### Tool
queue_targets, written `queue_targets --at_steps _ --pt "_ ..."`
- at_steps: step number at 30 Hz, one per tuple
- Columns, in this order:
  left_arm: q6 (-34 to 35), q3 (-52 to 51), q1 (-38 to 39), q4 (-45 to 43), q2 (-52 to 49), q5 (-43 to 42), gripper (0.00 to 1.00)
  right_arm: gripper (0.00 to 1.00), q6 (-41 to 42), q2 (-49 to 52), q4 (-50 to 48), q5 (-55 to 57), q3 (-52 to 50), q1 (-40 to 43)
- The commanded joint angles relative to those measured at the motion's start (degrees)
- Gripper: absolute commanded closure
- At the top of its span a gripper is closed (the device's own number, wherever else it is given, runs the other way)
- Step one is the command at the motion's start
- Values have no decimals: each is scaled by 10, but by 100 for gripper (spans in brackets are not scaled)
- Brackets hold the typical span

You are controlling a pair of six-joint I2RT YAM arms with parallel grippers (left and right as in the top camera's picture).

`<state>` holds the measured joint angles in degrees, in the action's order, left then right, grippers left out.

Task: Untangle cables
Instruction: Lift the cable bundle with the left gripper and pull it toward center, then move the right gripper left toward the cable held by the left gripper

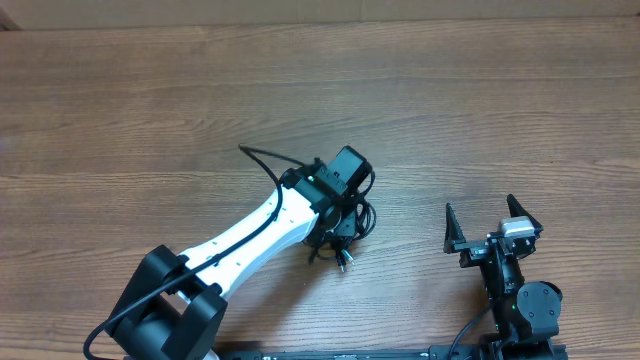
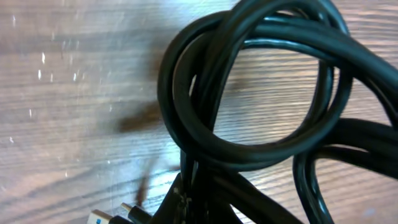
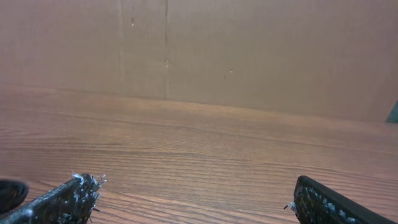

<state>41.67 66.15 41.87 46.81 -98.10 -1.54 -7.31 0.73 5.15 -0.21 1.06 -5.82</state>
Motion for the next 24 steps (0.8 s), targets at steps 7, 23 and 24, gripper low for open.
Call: queue_targets --at_steps 7,23,24 --pt "182 -11 -7 -21 6 8 96 0 -1 -5 -3 -5 -6 -2" --pt "442 -12 -7 -24 2 42 95 0 140 -5 -12 -127 -2 -2" --pt "461 -12 -7 -25 2 37 95 0 143 -5 -11 -132 4 -2"
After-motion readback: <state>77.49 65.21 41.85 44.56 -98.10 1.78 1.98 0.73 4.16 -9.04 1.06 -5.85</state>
